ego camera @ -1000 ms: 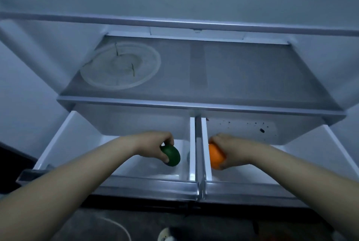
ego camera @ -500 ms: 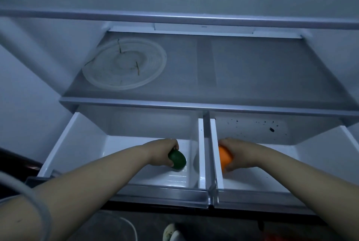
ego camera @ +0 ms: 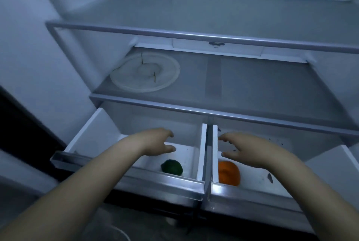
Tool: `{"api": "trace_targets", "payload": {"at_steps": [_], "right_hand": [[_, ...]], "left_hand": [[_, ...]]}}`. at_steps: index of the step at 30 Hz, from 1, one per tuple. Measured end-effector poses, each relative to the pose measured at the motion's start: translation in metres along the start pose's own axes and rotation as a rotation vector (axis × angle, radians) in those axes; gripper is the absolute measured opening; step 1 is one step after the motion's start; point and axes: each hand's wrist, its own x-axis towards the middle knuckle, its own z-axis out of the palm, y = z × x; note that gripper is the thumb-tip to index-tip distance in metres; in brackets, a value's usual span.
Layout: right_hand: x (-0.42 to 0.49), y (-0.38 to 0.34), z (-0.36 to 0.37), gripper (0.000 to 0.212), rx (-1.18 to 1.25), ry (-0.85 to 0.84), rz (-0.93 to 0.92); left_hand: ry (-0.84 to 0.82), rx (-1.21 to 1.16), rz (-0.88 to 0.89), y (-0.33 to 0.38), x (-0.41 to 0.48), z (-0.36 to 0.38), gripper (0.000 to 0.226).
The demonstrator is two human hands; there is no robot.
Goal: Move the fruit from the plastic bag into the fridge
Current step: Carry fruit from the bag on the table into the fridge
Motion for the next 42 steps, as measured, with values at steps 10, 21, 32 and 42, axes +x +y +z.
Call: {"api": "trace_targets", "payload": {"at_steps": [10,21,32,42], "right_hand": [[-0.066,-0.078,-0.058,0.05,-0.008,0.532,-0.495],[-0.112,-0.197,-0.007,0.048,-0.015,0.505,-0.9],[-0.229,-0.408,0.09,0.056,-0.009,0.231,-1.361],[-0.38,-0.573,0.213,0.06,-0.038,0.068,-1.668]], "left_hand": [[0.806,0.083,-0.145,0.055,-0.156,-0.012,0.068],[0.831,0.155,-0.745,0.068,-0.333,0.088,0.074],[0.895,0.003,-1.267,0.048,-0.555,0.225,0.068],[0.859,-0.089,-1.64,0.061,-0.752,0.376,0.074]]}}
